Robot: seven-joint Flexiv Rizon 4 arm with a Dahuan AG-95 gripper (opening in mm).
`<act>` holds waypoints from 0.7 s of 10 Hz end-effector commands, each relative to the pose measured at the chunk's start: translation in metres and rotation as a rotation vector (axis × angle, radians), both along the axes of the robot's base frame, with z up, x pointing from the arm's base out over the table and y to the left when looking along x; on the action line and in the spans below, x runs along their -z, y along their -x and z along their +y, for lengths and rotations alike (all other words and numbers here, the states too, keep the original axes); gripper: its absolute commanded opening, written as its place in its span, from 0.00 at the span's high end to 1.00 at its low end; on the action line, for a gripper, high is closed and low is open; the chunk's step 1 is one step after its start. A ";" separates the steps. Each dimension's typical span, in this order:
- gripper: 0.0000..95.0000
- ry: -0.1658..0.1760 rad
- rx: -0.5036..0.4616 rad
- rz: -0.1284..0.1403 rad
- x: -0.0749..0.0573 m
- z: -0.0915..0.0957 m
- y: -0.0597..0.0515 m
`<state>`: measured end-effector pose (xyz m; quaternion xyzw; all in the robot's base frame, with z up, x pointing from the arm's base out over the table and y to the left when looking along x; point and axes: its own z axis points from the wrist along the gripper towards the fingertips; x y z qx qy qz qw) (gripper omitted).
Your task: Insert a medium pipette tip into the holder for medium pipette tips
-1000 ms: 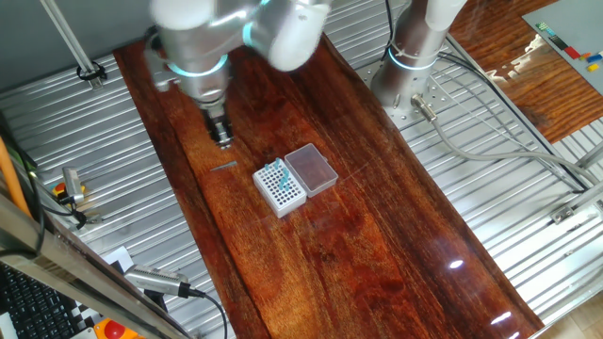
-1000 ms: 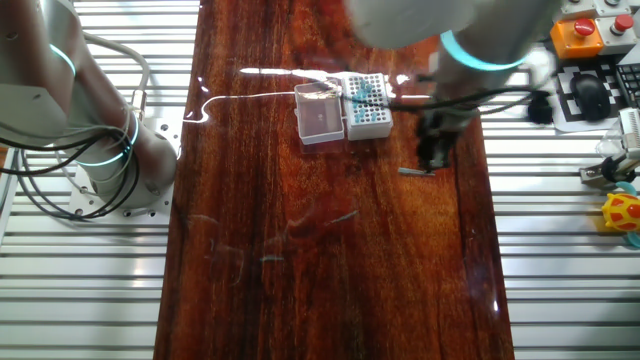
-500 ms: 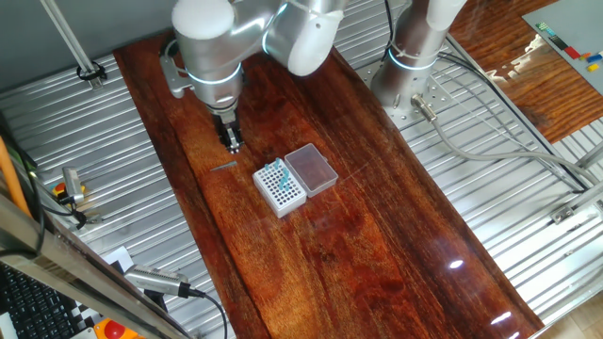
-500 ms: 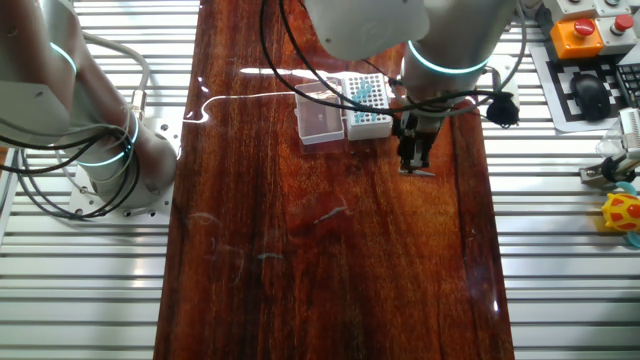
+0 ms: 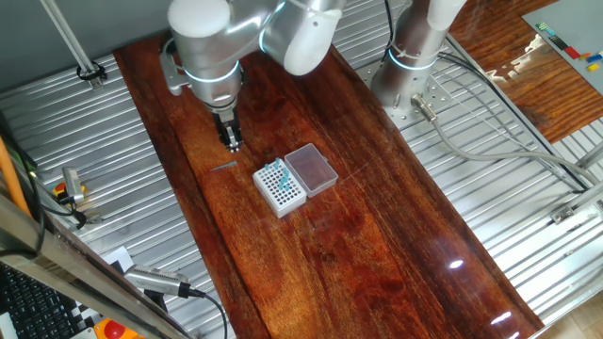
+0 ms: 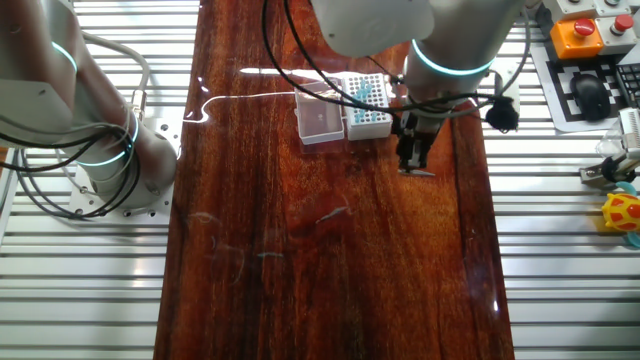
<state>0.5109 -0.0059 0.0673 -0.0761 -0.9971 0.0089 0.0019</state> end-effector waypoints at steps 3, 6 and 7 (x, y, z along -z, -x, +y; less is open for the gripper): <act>0.80 0.004 0.006 -0.010 0.016 0.009 -0.003; 0.80 0.014 0.000 -0.017 0.029 0.014 -0.004; 0.80 0.015 0.000 -0.020 0.029 0.014 -0.004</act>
